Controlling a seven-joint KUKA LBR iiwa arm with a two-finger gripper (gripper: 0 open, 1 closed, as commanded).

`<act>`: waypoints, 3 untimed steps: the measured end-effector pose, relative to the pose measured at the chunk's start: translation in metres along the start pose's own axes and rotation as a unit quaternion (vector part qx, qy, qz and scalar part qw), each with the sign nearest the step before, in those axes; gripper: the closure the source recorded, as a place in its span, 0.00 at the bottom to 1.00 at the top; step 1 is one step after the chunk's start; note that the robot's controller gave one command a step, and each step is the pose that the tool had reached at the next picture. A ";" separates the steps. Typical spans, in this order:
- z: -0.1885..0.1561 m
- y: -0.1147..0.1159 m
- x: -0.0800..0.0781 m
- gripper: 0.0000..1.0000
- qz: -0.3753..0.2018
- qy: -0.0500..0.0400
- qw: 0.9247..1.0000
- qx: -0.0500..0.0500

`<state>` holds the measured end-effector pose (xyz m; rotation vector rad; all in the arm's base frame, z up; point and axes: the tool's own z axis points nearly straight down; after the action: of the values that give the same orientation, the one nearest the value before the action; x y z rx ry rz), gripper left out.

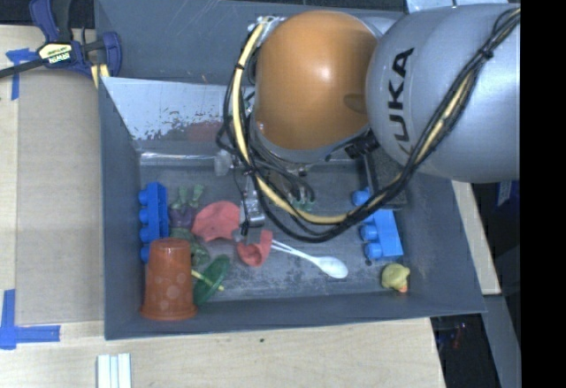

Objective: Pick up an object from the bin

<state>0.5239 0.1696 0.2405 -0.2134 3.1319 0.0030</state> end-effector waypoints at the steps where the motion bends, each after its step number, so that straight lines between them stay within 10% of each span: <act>1: -0.012 -0.026 0.006 0.00 -0.004 -0.002 1.000 0.000; 3: 0.085 -0.033 0.013 0.00 0.072 -0.005 0.997 -0.001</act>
Offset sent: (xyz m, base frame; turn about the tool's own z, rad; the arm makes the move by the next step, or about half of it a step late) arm -0.0146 -0.0312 -0.1007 -0.0616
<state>0.5160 0.1349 0.1556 0.0130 3.1299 0.0069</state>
